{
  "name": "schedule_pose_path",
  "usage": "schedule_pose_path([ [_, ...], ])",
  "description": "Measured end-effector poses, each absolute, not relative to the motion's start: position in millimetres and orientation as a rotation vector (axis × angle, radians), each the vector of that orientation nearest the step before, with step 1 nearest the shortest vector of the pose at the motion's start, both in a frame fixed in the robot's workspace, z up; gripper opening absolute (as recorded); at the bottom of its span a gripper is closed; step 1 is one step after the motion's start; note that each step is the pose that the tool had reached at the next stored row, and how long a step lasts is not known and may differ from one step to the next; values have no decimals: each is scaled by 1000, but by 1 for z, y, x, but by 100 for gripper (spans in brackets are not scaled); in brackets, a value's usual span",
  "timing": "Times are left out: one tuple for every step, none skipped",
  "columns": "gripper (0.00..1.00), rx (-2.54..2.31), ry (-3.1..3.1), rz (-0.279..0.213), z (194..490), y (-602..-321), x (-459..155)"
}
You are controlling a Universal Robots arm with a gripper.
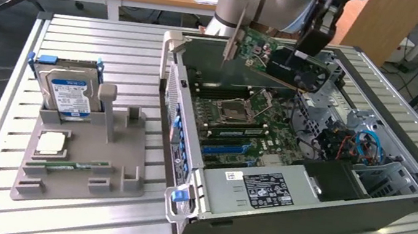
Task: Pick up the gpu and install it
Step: 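Insert the gpu into the slot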
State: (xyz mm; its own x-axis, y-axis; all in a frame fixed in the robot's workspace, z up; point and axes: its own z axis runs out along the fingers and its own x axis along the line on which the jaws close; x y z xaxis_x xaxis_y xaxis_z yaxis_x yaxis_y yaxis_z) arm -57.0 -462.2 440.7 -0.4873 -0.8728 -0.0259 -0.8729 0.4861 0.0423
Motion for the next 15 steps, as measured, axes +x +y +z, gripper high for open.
schedule_pose_path([
  [26, -1615, 2693, 78, 441, -462, -57],
  [26, -1639, 2679, 78, 441, -462, -57],
  [26, -1665, 2664, 78, 441, -462, -57],
  [26, -1689, 2649, 78, 441, -462, -57],
  [26, -1713, 2634, 78, 441, -462, -57],
  [26, -1737, 2619, 78, 441, -462, -57],
  [26, -1761, 2603, 78, 441, -462, -57],
  [26, -1784, 2588, 78, 441, -462, -57],
  [26, -1807, 2572, 78, 441, -462, -57],
  [26, -1831, 2556, 78, 441, -462, -57],
  [26, -1855, 2540, 78, 441, -462, -57],
  [26, -1879, 2522, 78, 441, -462, -57],
  [26, -1902, 2505, 78, 440, -462, -57],
  [26, -1925, 2489, 78, 440, -462, -57],
  [26, -1947, 2472, 78, 440, -462, -57],
])
